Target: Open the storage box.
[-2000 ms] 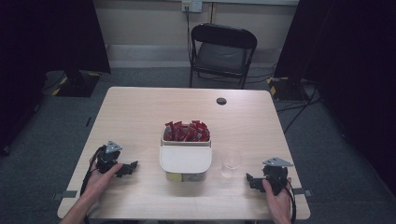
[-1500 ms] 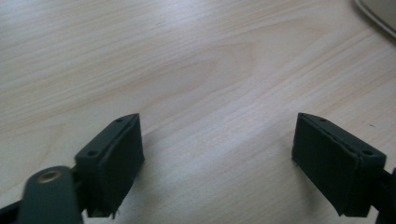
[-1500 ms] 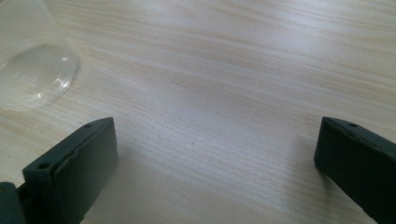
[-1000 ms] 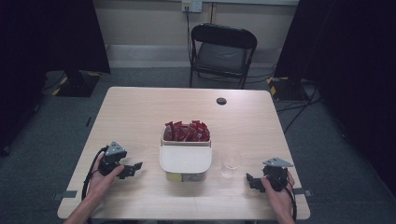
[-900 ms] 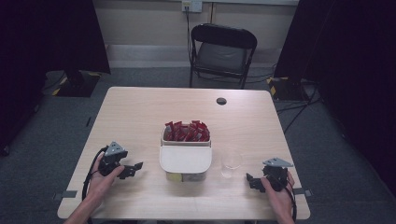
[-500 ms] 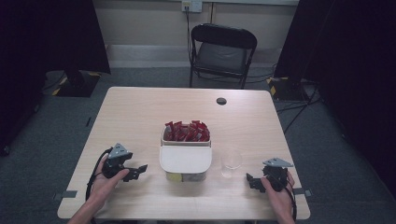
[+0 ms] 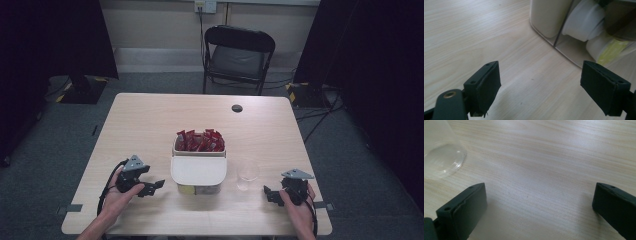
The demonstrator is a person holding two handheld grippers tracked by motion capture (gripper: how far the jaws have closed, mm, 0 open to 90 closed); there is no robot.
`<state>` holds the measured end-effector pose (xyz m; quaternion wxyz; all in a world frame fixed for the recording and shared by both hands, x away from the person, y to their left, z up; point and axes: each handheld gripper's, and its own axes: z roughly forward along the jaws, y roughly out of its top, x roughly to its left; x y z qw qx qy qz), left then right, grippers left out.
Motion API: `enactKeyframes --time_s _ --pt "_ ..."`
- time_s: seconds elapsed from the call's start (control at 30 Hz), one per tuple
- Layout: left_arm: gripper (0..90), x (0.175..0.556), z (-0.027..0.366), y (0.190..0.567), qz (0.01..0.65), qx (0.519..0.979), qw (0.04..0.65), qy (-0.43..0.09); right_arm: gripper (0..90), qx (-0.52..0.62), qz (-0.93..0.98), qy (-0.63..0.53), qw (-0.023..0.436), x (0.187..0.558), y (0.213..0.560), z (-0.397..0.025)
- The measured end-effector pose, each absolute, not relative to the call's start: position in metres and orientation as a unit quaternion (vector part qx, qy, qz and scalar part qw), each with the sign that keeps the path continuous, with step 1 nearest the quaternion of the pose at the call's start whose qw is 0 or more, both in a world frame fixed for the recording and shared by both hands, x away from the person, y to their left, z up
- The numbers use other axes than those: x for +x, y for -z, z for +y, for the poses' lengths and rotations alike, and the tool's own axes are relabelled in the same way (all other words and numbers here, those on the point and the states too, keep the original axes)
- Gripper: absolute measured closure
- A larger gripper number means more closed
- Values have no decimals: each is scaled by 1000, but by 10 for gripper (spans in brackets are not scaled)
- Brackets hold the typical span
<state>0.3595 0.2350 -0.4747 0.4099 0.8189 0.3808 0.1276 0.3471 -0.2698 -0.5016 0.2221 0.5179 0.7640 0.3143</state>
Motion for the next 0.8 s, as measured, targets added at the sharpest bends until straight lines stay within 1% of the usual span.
enactKeyframes --time_s 0.53,0.67,0.8 --pt "159 352 220 466 357 819 439 -94 0 518 764 -314 221 347 502 -270" --pt "160 350 217 465 361 813 452 -67 0 518 764 -314 221 347 502 -270" --pt "159 349 213 464 356 816 451 -70 0 518 764 -314 221 347 502 -270"
